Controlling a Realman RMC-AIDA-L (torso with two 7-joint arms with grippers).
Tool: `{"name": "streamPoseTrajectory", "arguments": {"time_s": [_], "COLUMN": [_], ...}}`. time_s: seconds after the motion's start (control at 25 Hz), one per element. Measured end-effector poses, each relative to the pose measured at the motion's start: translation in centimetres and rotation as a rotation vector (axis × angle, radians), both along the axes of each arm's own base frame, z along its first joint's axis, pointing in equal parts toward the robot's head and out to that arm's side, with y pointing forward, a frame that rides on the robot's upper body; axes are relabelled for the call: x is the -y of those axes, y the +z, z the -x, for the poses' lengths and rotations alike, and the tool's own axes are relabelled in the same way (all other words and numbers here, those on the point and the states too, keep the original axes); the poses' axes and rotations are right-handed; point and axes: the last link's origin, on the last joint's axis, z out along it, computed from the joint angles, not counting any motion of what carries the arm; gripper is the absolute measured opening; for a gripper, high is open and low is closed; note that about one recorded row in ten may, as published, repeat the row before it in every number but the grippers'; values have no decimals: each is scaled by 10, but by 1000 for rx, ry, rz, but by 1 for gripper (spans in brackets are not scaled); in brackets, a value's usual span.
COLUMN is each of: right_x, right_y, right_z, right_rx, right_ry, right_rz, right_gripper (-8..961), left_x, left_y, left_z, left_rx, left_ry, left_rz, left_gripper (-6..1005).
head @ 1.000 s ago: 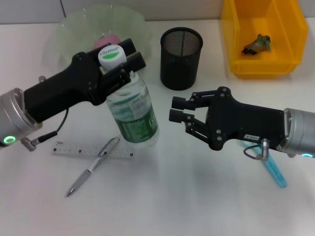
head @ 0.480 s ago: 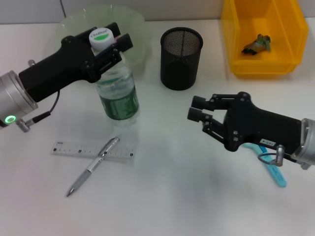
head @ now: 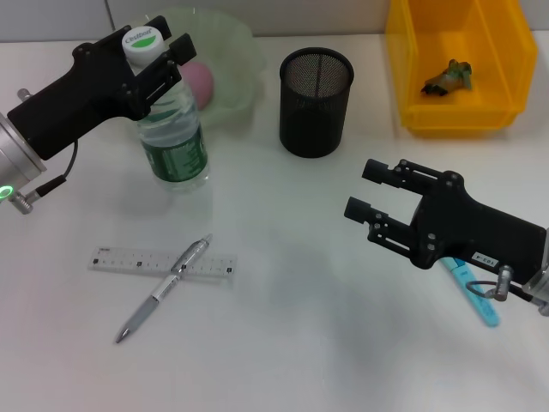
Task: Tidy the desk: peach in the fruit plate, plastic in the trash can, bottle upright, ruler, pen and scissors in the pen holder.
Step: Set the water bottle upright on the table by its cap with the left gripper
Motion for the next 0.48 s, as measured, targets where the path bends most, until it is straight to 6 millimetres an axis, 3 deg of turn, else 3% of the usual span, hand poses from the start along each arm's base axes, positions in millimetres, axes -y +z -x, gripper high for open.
{"name": "streamPoseTrajectory", "arguments": {"time_s": [0.08, 0.48], "right_x": [1, 5], "right_y": [0, -5], "right_z": [-2, -6], "right_rx": [-10, -31], "right_ry": [-18, -55], "right_rz": [-2, -22], "right_gripper": [492, 582], "left_x": [-1, -5], "left_y": [-1, 1], "left_z": [2, 4], "left_rx": [-13, -35], "left_ry": [10, 11], "left_rz": [-11, -73], "left_gripper": [449, 454]}}
